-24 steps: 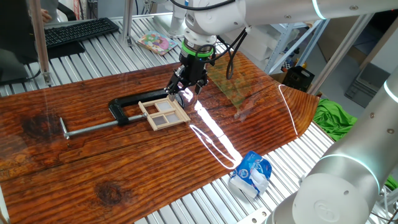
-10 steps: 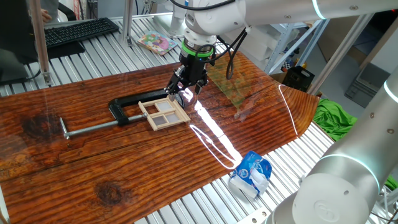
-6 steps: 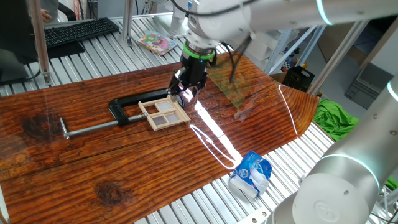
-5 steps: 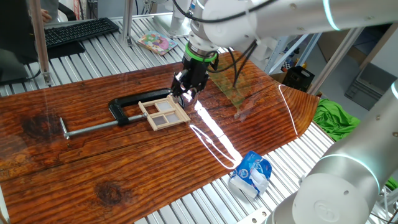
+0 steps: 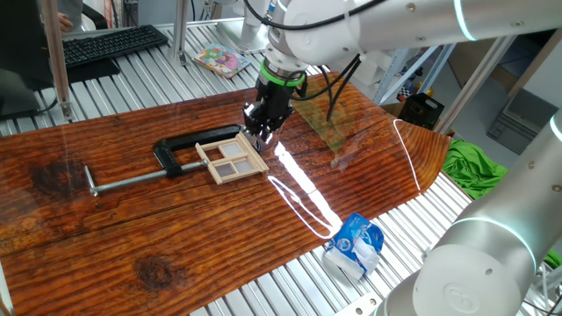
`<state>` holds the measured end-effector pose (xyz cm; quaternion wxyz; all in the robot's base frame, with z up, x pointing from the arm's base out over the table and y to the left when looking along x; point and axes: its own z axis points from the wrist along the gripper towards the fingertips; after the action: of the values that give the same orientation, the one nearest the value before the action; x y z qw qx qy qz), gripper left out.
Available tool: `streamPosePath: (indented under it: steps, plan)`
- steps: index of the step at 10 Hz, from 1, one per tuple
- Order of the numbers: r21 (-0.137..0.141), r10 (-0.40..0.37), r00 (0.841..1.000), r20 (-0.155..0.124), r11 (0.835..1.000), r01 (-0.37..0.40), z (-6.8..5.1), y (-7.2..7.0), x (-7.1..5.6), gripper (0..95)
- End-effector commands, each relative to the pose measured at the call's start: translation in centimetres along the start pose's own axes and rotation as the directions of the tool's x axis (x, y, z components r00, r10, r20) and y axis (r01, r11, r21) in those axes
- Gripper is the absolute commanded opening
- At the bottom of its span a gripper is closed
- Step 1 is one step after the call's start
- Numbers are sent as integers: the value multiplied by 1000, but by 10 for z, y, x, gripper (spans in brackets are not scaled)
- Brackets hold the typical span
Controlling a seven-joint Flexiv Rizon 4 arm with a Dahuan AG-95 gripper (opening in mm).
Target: Close a sliding window
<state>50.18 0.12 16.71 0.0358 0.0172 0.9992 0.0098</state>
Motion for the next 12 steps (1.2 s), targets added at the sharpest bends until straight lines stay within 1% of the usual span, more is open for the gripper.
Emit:
streamPosePath:
  steps: [1,4,6,9,10,11,12]
  plan:
    - [0,-4,1000,-4,1000,4,1,0,0,0]
    - [0,-6,1000,-3,1000,6,5,1,-1,0]
    - [0,-7,1000,-3,1000,7,8,2,-5,0]
    - [-7,-9,1000,-11,1000,9,16,2,-17,0]
    - [-10,-9,1000,-12,1000,9,21,3,-23,0]
    - [-12,-10,1000,-13,1000,10,23,2,-25,0]
    - [-16,-11,1000,-14,1000,11,26,2,-31,0]
